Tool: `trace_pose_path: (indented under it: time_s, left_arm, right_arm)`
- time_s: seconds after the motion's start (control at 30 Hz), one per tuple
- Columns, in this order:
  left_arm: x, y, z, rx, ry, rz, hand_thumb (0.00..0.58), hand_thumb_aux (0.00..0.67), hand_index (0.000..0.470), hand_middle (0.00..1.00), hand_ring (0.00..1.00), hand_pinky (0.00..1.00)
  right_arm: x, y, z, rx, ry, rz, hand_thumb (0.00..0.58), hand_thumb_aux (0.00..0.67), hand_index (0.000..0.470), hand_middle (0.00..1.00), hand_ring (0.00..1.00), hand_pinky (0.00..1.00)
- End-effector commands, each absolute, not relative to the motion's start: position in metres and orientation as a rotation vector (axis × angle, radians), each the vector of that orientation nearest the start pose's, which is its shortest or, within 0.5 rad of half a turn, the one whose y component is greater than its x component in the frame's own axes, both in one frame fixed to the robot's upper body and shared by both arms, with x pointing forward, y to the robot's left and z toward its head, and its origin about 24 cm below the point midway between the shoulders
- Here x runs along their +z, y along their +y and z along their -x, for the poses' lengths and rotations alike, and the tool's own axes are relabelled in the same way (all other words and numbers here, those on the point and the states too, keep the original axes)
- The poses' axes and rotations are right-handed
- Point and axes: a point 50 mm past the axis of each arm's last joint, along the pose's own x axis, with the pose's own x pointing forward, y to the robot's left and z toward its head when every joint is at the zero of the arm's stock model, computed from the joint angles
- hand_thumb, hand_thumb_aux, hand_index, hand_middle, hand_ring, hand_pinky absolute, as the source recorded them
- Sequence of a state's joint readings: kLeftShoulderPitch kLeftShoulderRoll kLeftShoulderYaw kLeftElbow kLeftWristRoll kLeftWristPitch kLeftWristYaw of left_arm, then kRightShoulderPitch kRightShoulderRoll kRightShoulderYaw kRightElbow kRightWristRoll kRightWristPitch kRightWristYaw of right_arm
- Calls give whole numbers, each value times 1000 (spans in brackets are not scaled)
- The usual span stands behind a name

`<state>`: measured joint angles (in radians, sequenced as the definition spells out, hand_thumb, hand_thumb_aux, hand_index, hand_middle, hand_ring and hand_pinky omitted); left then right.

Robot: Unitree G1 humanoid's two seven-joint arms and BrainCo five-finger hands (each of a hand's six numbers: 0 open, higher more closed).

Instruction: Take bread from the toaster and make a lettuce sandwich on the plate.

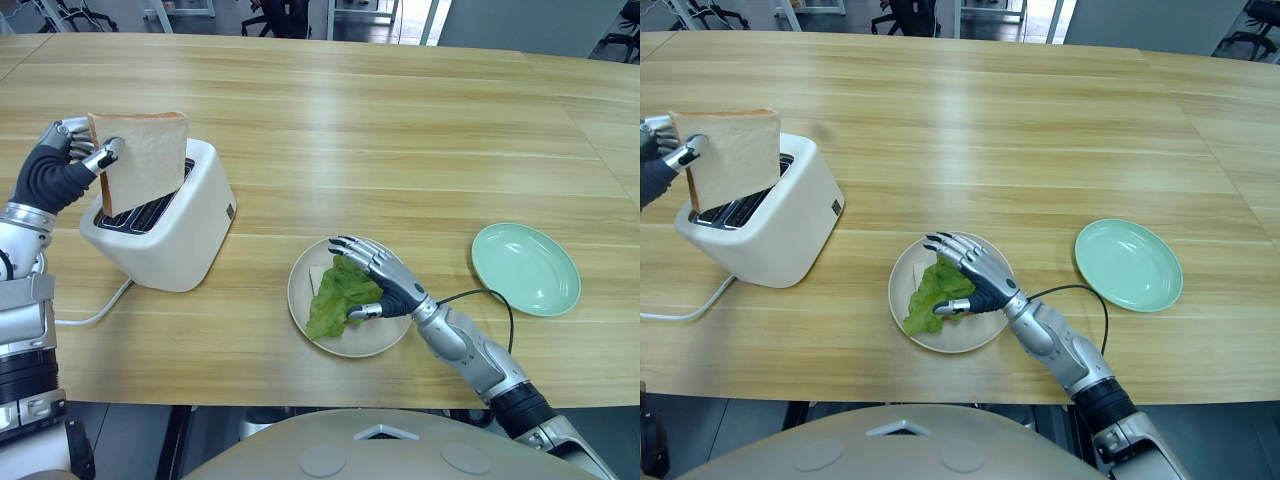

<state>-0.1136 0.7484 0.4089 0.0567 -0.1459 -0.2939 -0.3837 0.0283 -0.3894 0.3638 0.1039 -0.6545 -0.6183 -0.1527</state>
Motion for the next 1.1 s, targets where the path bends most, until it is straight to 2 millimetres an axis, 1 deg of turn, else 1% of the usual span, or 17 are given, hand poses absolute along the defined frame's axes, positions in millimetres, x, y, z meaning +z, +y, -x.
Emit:
trace_pose_path:
  time_s: [0.03, 0.13, 0.23, 0.33, 0.43, 0.5, 0.57, 0.63, 0.7, 0.8, 0.87, 0.93, 1.1]
  left_arm:
    - [208, 315, -249, -26, -475, -697, 580, 670, 460, 1000, 1000, 1000]
    - [213, 310, -253, -16, -512, -681, 580, 670, 460, 1000, 1000, 1000]
    - [226, 300, -252, -6, -621, -647, 580, 670, 460, 1000, 1000, 1000]
    - [231, 288, -253, -59, -674, -590, 580, 670, 460, 1000, 1000, 1000]
    - [231, 267, -255, -156, -711, -551, 580, 670, 460, 1000, 1000, 1000]
    - [221, 246, -258, -290, -685, -534, 580, 670, 460, 1000, 1000, 1000]
    - [204, 220, -258, -485, -631, -540, 580, 670, 460, 1000, 1000, 1000]
    - [190, 203, -258, -622, -590, -510, 580, 670, 460, 1000, 1000, 1000]
    - [179, 193, -260, -702, -553, -497, 580, 670, 460, 1000, 1000, 1000]
    - [151, 170, -265, -899, -449, -462, 580, 670, 460, 1000, 1000, 1000]
    - [132, 160, -266, -1018, -395, -470, 580, 670, 460, 1000, 1000, 1000]
    - [122, 154, -269, -1086, -363, -471, 580, 670, 460, 1000, 1000, 1000]
    - [107, 137, -281, -1188, -311, -474, 580, 670, 460, 1000, 1000, 1000]
  right_arm:
    - [44, -129, -218, 465, -532, 847, 0, 0, 0, 0, 0, 0]
    - [47, -137, -221, 423, -530, 855, 0, 0, 0, 0, 0, 0]
    - [51, -149, -225, 374, -523, 871, 0, 0, 0, 0, 0, 0]
    - [54, -160, -227, 336, -516, 884, 0, 0, 0, 0, 0, 0]
    - [57, -171, -229, 298, -505, 907, 0, 0, 0, 0, 0, 0]
    - [61, -180, -231, 266, -501, 922, 0, 0, 0, 0, 0, 0]
    - [64, -189, -232, 236, -496, 933, 0, 0, 0, 0, 0, 0]
    - [67, -196, -231, 222, -496, 938, 0, 0, 0, 0, 0, 0]
    - [69, -199, -231, 220, -498, 933, 0, 0, 0, 0, 0, 0]
    - [73, -212, -230, 182, -488, 932, 0, 0, 0, 0, 0, 0]
    - [76, -220, -228, 156, -480, 934, 0, 0, 0, 0, 0, 0]
    - [79, -225, -228, 145, -479, 929, 0, 0, 0, 0, 0, 0]
    - [82, -229, -225, 153, -475, 898, 0, 0, 0, 0, 0, 0]
